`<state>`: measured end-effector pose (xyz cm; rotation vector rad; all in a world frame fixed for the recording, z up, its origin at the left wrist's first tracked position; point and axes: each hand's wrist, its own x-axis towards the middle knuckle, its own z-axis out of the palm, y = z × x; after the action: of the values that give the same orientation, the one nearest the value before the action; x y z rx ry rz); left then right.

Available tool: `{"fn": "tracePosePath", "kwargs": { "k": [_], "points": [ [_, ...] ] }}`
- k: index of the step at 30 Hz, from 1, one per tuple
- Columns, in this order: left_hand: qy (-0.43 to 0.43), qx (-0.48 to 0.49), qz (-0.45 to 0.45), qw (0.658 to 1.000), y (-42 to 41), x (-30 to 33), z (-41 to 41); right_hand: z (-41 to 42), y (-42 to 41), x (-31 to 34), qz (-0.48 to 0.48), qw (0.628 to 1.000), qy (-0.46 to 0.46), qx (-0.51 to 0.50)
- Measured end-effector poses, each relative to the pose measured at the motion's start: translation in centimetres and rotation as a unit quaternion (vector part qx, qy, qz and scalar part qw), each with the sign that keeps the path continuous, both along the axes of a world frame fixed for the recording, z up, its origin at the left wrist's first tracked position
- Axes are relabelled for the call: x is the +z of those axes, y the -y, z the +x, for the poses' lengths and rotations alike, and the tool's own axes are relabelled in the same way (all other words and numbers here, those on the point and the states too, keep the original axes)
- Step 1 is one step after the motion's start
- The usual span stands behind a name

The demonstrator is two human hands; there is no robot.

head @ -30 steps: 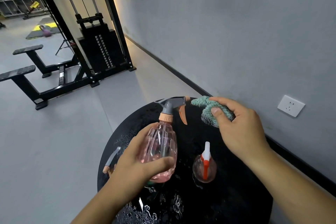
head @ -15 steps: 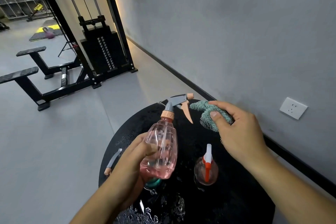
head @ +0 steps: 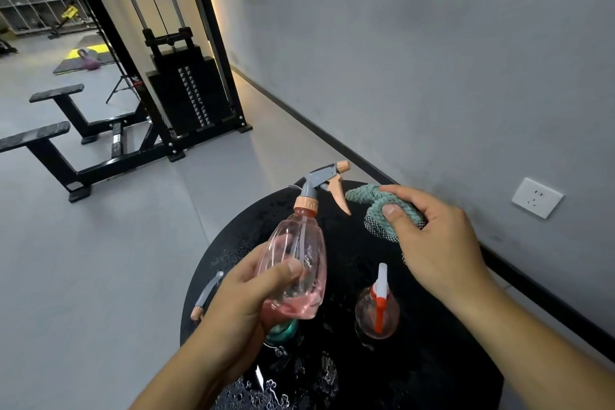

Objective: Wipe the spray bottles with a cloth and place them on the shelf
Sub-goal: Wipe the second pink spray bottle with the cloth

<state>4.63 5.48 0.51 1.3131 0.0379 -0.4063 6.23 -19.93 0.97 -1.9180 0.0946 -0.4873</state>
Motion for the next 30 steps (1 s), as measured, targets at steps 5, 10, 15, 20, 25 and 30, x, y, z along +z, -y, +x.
{"fn": "tracePosePath", "kwargs": {
  "k": [5,10,15,20,25,30],
  "points": [
    [-0.014,0.037,-0.019,0.999,0.21,0.19,-0.29,-0.13,-0.17,0.21,-0.004,1.0,0.001,0.002],
    [-0.042,0.016,-0.047,0.998,0.33,0.39,-0.34,-0.15,-0.25,0.25,-0.004,1.0,0.006,-0.005],
    [-0.053,-0.028,-0.104,0.993,0.51,0.55,-0.52,-0.13,-0.17,0.29,0.0,1.0,0.003,0.001],
    [-0.071,-0.06,-0.137,0.986,0.44,0.6,-0.72,-0.11,-0.05,0.23,0.005,1.0,0.0,0.002],
    [-0.079,-0.062,-0.142,0.985,0.47,0.48,-0.73,-0.09,0.04,0.41,0.004,1.0,0.002,-0.004],
    [-0.079,-0.063,-0.187,0.977,0.27,0.6,-0.48,-0.12,0.02,0.55,0.0,1.0,0.004,-0.01]
  ]
}}
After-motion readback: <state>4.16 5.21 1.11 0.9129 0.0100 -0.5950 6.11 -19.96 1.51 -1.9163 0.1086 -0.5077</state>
